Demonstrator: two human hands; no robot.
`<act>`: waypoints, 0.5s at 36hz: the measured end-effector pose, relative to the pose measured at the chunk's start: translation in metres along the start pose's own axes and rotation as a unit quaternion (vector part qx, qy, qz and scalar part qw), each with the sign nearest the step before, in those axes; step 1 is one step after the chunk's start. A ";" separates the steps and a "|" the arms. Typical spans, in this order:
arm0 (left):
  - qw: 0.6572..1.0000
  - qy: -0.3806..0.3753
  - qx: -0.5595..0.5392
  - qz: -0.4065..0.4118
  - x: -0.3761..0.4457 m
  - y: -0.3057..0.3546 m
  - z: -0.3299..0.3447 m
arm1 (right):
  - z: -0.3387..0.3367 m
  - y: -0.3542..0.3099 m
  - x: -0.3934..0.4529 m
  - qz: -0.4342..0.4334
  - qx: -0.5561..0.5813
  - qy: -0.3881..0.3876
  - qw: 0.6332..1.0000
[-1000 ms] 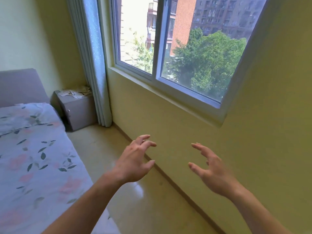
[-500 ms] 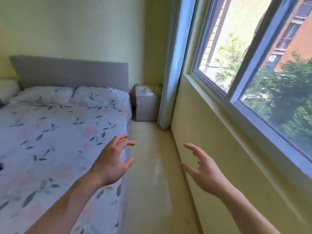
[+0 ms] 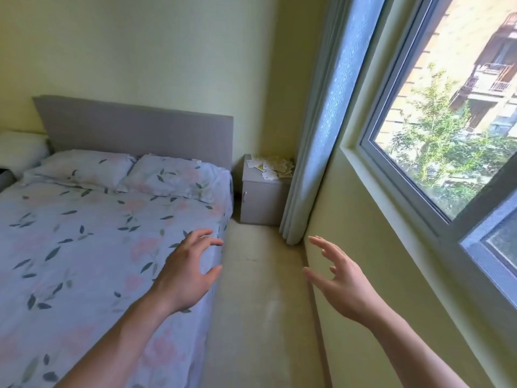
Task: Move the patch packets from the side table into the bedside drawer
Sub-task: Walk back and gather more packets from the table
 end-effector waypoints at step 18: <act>0.999 -0.024 0.030 -0.009 0.351 0.000 0.023 | -0.082 0.104 0.346 -0.025 0.047 -0.041 0.998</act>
Point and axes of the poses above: each hand's wrist, its own x-axis towards the middle knuckle, its own z-axis out of the palm, y = z × x, the point moved 8 cm from there along x, towards the middle knuckle, and after that the axes turned 9 degrees about -y, right-handed, at the moved point
